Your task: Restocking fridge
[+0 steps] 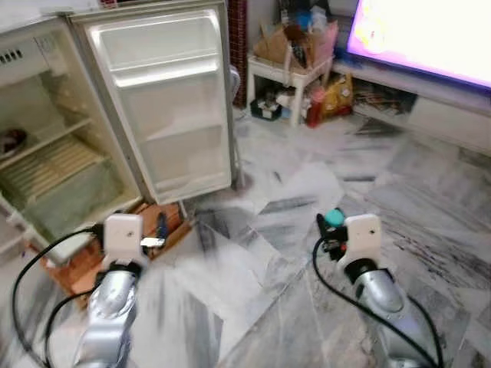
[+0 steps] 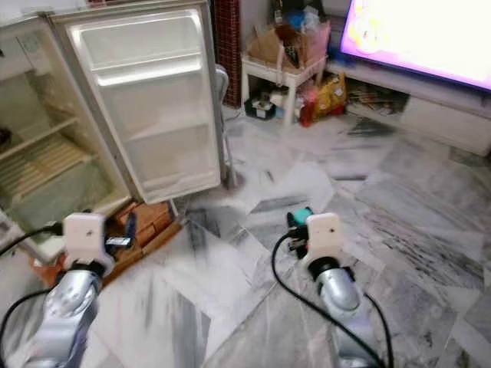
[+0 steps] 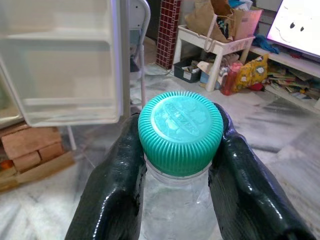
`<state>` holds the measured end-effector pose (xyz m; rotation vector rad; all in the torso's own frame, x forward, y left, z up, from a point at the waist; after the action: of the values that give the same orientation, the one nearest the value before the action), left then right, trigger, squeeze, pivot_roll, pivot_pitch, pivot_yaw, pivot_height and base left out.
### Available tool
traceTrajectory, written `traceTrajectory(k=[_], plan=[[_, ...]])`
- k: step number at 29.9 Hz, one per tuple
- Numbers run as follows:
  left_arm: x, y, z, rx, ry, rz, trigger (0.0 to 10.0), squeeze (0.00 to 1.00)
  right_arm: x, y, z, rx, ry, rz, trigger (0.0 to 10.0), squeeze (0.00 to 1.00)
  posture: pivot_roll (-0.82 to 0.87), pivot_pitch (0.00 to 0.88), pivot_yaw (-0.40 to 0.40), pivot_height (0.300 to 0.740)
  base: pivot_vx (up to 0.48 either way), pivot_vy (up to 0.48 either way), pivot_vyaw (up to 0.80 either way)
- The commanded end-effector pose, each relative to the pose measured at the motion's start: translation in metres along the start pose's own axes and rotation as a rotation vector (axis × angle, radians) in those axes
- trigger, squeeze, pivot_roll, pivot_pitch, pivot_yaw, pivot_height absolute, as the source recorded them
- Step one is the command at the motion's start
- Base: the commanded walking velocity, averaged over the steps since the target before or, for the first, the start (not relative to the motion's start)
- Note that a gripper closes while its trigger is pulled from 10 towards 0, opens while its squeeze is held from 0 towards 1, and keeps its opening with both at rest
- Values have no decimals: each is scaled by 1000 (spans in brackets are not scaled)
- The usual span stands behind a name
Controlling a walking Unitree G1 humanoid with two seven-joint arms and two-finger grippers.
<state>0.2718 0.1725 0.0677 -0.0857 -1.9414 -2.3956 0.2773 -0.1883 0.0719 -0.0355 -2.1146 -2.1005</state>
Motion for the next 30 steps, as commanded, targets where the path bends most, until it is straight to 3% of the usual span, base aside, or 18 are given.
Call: traceTrajectory(k=[1, 15, 30], plan=[[0, 0, 16, -28, 44, 4, 10000, 0, -8, 15, 19, -17, 62, -67, 10000, 0, 13, 0, 3, 740, 315, 0, 800], [-3, 0, 12, -33, 31, 6, 10000, 0, -12, 20, 23, -21, 88, -86, 10000, 0, 15, 0, 4, 740, 393, 0, 790], [-5, 0, 4, -35, 13, 7, 10000, 0, -16, 22, 23, -31, 95, -91, 10000, 0, 13, 0, 1, 740, 438, -75, 0]])
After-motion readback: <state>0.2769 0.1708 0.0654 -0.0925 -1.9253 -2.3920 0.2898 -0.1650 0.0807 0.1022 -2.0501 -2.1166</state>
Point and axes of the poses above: a point about 5 cm out from each wrist's last joint towards the gripper, its own x axis pointing back from the gripper into the wrist, its own y axis along the axis of the wrist's last joint, z = x × y, the point moved 2 cm from there along -x, pointing out of the wrist towards the gripper, and after that the axes turned 6 degrees about -x, right-handed, at the moved point
